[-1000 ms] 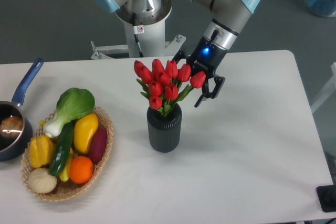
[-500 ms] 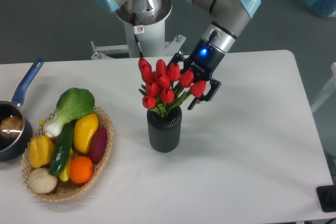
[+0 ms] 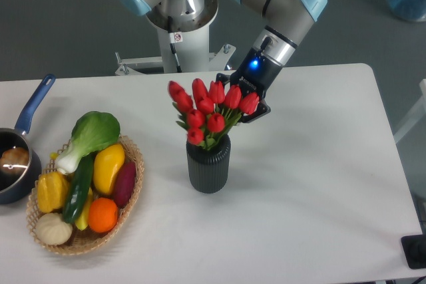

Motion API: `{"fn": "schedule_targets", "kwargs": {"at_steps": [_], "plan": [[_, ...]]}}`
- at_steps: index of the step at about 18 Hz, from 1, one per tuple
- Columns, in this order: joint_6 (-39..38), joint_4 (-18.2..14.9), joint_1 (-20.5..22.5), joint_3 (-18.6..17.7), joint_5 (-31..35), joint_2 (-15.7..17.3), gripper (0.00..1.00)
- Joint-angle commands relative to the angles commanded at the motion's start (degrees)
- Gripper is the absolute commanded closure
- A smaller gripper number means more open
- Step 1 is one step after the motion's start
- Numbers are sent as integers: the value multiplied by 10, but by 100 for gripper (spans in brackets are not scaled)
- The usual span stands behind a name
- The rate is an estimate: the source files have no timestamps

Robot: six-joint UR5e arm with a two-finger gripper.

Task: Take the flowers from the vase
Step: 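Close the gripper around the red tulip stems below the blooms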

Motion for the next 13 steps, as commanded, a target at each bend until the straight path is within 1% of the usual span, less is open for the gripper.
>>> {"fn": "schedule_targets", "kwargs": {"at_steps": [1, 2, 7, 10, 12, 13], "plan": [[0, 0, 1, 0, 0, 0, 88], [0, 0, 2, 1, 0, 0, 92], [-1, -1, -3, 1, 1, 1, 98], [-9, -2, -4, 2, 1, 16, 99], [-24, -3, -4, 1, 27, 27, 99], [-37, -3, -4, 2, 29, 29, 100]]}}
